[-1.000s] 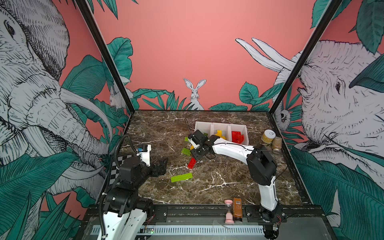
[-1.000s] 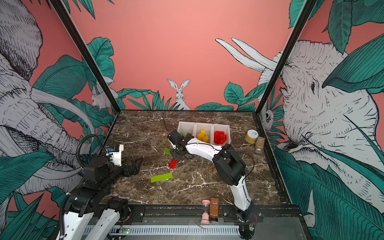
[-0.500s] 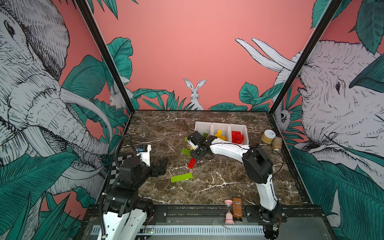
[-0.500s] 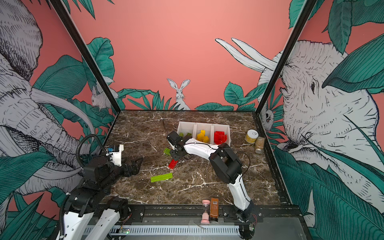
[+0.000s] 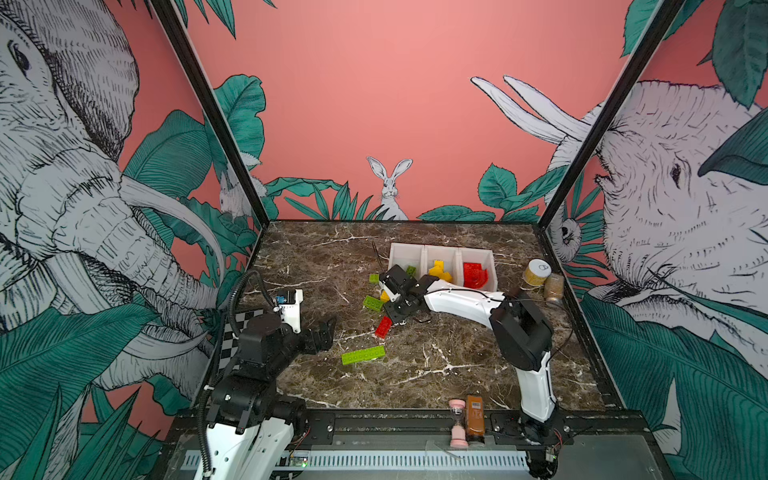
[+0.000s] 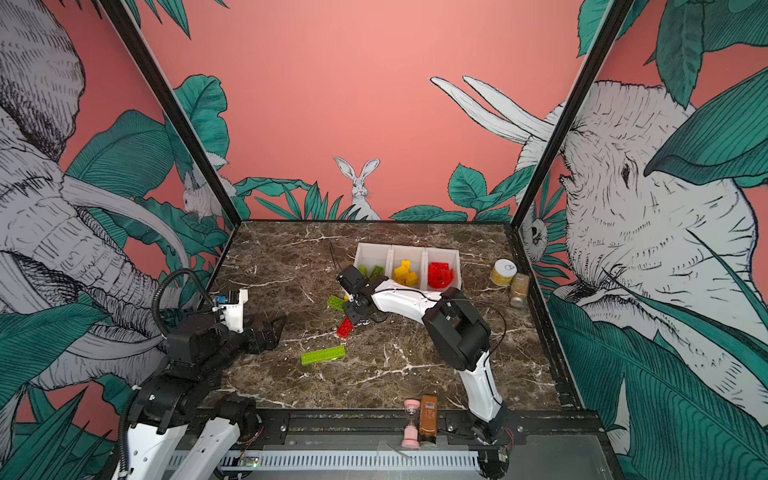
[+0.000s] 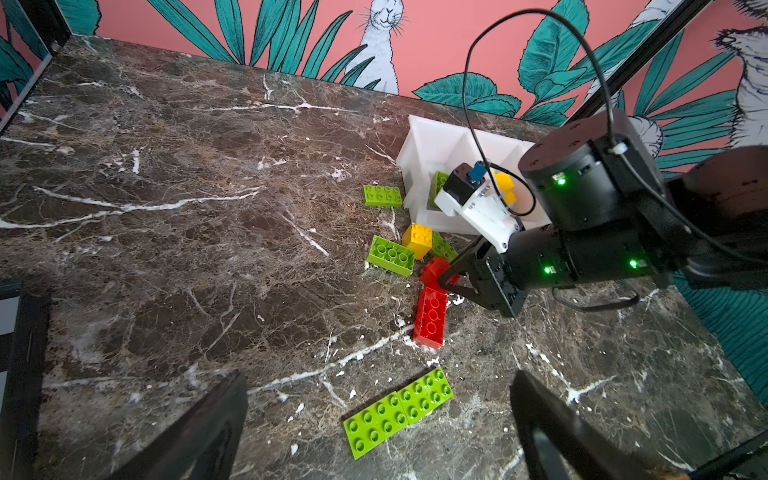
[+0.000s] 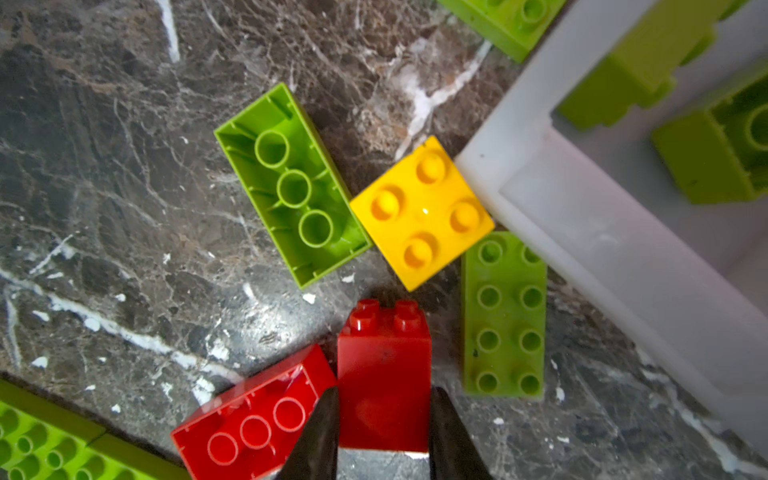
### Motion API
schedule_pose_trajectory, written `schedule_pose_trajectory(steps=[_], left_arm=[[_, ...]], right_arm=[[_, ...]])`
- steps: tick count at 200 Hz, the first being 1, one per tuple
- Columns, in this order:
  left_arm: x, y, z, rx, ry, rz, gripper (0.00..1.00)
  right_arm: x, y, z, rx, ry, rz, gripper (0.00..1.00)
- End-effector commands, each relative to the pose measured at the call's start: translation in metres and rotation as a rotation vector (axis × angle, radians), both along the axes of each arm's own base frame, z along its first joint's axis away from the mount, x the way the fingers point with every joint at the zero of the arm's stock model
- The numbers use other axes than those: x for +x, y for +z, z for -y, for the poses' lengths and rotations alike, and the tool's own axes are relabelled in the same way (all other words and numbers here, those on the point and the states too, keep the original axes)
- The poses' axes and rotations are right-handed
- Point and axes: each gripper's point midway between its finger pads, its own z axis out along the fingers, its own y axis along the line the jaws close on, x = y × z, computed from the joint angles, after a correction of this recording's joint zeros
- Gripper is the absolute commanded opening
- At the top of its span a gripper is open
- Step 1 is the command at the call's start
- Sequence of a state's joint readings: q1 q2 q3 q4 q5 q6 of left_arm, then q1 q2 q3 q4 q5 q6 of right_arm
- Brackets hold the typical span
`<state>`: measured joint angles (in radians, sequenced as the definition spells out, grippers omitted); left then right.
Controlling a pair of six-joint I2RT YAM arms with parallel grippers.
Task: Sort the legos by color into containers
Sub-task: 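Close the right gripper on the red brick and lift, then carry the red brick to the red compartment and release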
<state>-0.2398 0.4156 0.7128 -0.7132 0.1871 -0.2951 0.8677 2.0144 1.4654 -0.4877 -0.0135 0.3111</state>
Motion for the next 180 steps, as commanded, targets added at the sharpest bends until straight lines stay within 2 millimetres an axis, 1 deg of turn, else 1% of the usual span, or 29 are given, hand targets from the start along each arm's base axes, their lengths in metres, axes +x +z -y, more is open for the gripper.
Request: schedule_pose_trajectory(steps=[1, 17, 50, 56, 58, 63, 76, 96, 102, 103, 105, 126, 150, 180], left_arm=[[-0.001, 0.004, 0.002, -0.002, -0.015, 0.007, 0.99], [-0.001, 0.004, 0.002, -0.002, -0.016, 0.006, 0.99], [-0.002, 0.004, 0.003, -0.003, -0.017, 0.005, 0.99], [-0.002, 0.004, 0.003, -0.002, -0.017, 0.004, 0.99], [-0.002, 0.003, 0.002, -0.001, -0.017, 0.004, 0.99], [-0.002, 0.004, 0.002, -0.002, -0.016, 0.005, 0.99], [-0.001, 0.004, 0.002, -0.001, -0.015, 0.004, 0.99], [-0.002, 0.004, 0.002, -0.001, -0.015, 0.006, 0.99], [-0.002, 0.004, 0.002, 0.0, -0.012, 0.006, 0.99], [-0.002, 0.004, 0.002, 0.0, -0.013, 0.006, 0.99], [-0.002, 0.004, 0.002, -0.001, -0.012, 0.007, 0.99], [-0.002, 0.004, 0.002, 0.0, -0.012, 0.005, 0.99], [-0.002, 0.004, 0.002, -0.001, -0.013, 0.007, 0.99], [-0.002, 0.004, 0.001, -0.001, -0.011, 0.009, 0.99]], right_arm=[[0.003, 0.027, 0.006, 0.048, -0.04, 0.04, 0.25], [0.001, 0.038, 0.016, 0.065, -0.057, 0.048, 0.24], [-0.002, 0.054, 0.044, 0.091, -0.098, 0.04, 0.23], [0.0, 0.061, 0.047, 0.106, -0.108, 0.047, 0.23], [-0.003, 0.055, 0.052, 0.093, -0.112, 0.035, 0.23], [-0.004, 0.055, 0.058, 0.092, -0.118, 0.032, 0.23], [-0.005, 0.062, 0.07, 0.1, -0.137, 0.035, 0.23], [-0.001, 0.077, 0.094, 0.111, -0.178, 0.056, 0.23], [0.002, 0.075, 0.103, 0.104, -0.192, 0.053, 0.23], [0.002, 0.081, 0.104, 0.114, -0.195, 0.065, 0.23], [0.003, 0.087, 0.107, 0.122, -0.197, 0.076, 0.23], [0.018, 0.104, 0.145, 0.134, -0.261, 0.112, 0.23], [0.04, 0.113, 0.191, 0.121, -0.352, 0.161, 0.23], [0.071, 0.121, 0.235, 0.152, -0.448, 0.175, 0.23]])
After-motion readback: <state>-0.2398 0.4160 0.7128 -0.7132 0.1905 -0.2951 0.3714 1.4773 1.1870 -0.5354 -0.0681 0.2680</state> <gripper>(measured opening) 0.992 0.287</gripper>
